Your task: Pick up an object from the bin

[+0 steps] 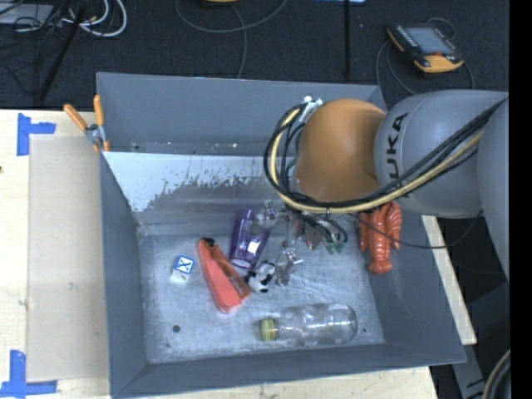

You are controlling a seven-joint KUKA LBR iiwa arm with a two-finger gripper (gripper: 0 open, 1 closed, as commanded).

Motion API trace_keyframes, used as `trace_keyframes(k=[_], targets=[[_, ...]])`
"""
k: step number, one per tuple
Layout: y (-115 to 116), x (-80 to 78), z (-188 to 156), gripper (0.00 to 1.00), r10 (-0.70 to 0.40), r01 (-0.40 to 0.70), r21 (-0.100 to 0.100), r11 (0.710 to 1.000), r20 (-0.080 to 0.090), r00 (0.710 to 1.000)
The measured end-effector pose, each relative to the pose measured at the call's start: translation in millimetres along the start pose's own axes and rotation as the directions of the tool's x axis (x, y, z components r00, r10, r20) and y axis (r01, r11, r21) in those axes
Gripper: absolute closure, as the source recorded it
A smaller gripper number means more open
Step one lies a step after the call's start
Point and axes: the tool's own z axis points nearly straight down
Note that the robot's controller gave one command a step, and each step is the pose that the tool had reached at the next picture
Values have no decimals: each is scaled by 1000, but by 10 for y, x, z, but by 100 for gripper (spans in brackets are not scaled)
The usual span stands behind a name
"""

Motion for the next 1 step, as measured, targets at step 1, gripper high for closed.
trace_keyframes(k=[1], targets=[[-30,-36,98,0,-124,124,2,992,6,992]])
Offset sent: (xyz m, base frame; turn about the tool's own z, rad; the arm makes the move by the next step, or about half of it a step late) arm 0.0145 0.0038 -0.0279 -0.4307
